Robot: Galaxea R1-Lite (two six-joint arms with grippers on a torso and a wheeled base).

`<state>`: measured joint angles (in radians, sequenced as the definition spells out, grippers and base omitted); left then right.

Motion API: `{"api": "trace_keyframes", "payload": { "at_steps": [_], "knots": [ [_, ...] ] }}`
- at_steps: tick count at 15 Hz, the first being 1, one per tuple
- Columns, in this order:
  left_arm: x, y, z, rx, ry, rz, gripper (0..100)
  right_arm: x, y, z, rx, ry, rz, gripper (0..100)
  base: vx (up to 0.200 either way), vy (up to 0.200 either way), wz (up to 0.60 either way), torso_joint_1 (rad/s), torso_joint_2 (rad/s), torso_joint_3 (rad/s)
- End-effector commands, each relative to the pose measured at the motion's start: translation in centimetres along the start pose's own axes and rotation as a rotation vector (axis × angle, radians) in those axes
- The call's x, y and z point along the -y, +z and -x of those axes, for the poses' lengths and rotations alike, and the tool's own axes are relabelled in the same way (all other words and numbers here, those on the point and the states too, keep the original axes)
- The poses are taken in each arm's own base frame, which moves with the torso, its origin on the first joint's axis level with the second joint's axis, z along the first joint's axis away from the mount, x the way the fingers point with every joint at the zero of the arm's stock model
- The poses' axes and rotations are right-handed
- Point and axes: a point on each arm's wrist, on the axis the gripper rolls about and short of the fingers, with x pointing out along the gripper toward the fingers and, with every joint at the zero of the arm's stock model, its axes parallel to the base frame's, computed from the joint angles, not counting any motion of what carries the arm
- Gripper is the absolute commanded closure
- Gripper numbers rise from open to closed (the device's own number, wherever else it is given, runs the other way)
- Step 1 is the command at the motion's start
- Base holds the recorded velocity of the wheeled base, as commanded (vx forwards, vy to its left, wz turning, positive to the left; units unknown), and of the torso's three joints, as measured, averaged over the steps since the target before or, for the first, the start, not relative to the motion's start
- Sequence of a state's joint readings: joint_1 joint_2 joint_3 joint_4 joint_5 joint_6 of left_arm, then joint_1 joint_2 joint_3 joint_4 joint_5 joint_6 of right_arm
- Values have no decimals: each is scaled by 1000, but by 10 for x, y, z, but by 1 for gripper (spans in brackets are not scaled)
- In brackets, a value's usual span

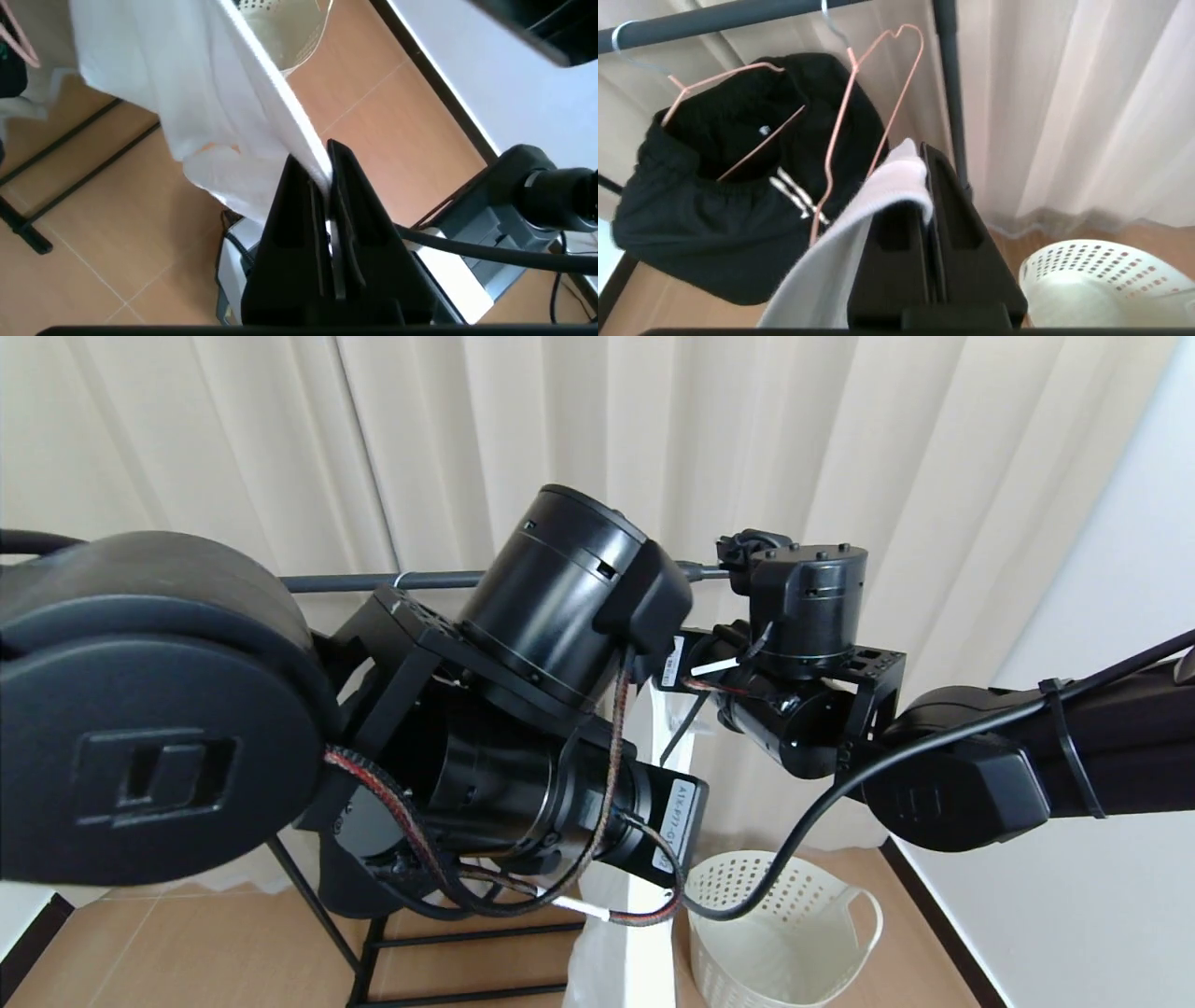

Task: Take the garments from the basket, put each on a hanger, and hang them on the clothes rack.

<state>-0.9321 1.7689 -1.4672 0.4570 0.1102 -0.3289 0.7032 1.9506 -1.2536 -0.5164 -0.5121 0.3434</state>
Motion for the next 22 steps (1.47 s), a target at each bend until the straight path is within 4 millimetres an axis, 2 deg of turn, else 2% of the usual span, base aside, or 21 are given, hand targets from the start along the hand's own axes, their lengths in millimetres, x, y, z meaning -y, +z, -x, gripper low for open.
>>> {"api": "trace_keyframes", "payload": {
  "at_steps": [1, 3, 5, 6, 7, 9, 12, 20, 21, 22],
  "knots": [
    [-24, 8, 3, 30, 76, 23, 100, 15, 15, 0, 35, -34, -2, 100, 0, 0, 0, 0, 0, 0],
    [-37, 12, 0, 44, 144, 46, 100, 22, 22, 0, 48, -50, 4, 100, 0, 0, 0, 0, 0, 0],
    [-52, 18, -20, 45, 241, 72, 100, 26, 27, 8, 58, -54, 18, 100, 0, 0, 0, 0, 0, 0],
    [-56, 21, -31, 56, 279, 81, 100, 27, 28, 11, 59, -52, 30, 100, 0, 0, 0, 0, 0, 0],
    [-57, 23, -33, 66, 290, 82, 100, 27, 27, 12, 59, -54, 34, 100, 0, 0, 0, 0, 0, 0],
    [-60, 38, -47, 112, 324, 99, 100, 29, 33, 18, 73, -56, 45, 100, 0, 0, 0, 0, 0, 0],
    [-59, 45, -54, 129, 321, 106, 100, 35, 41, 23, 90, -66, 56, 100, 0, 0, 0, 0, 0, 0],
    [-58, 44, -54, 127, 324, 103, 100, 51, 47, 16, 104, -112, 57, 100, 0, 0, 0, 0, 0, 0],
    [-58, 44, -54, 126, 326, 102, 0, 51, 47, 16, 104, -112, 57, 100, 0, 0, 0, 0, 0, 0],
    [-58, 44, -54, 128, 327, 104, 0, 51, 47, 16, 104, -112, 57, 100, 0, 0, 0, 0, 0, 0]
  ]
}}
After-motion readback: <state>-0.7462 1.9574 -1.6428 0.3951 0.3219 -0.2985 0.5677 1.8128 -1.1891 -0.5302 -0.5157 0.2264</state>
